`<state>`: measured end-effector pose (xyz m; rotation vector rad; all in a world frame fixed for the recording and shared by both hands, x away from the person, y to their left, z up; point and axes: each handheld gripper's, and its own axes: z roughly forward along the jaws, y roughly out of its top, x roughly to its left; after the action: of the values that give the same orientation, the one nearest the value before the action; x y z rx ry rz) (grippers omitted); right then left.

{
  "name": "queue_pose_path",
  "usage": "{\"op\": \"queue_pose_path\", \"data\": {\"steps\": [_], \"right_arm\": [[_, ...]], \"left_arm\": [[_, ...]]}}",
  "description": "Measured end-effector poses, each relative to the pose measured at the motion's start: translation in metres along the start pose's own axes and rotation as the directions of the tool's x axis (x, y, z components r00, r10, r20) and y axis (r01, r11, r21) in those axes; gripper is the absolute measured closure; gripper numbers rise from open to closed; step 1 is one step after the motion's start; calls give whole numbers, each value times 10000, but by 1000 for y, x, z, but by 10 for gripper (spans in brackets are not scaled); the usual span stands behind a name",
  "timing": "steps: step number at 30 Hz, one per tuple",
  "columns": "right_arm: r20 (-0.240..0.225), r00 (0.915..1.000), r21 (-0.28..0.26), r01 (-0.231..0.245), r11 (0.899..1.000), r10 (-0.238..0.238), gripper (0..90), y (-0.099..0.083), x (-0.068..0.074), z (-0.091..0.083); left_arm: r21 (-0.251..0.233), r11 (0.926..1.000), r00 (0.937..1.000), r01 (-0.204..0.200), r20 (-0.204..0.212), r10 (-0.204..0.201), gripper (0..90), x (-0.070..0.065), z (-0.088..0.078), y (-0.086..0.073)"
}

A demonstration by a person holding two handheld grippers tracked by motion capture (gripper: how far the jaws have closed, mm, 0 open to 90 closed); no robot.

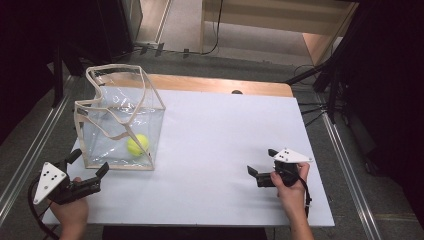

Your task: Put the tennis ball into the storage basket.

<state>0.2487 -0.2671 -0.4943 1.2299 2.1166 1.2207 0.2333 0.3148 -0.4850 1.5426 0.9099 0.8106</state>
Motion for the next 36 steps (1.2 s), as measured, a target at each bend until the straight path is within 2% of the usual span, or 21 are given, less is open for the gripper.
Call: {"op": "queue_pose_path", "data": {"steps": [15,17,25,29,31,36], "right_arm": [[637,9961,-311,-588,9978,607,0,-16,-19,-21],[721,9943,-365,-764,9964,788,0,-19,-21,-23],[1090,9890,-662,-932,9934,1000,0,-27,-30,-35],[1236,9831,-841,-1254,9885,1352,0,-33,-37,-43],[1285,9834,-877,-1172,9892,1279,0,-34,-38,-44],[1532,9764,-1079,-1363,9848,1519,0,-40,-44,-51]], "left_arm": [[0,10000,10000,-3,1,3,54,0,0,0],[-19,10000,10000,21,12,-21,54,1,0,0],[-50,10000,10000,57,12,-57,54,2,-1,0],[-92,9999,9999,127,9,-127,54,2,-1,0],[-95,9999,9999,131,9,-131,53,2,-1,0],[-98,9999,9999,137,-3,-137,53,2,-2,0]]}}
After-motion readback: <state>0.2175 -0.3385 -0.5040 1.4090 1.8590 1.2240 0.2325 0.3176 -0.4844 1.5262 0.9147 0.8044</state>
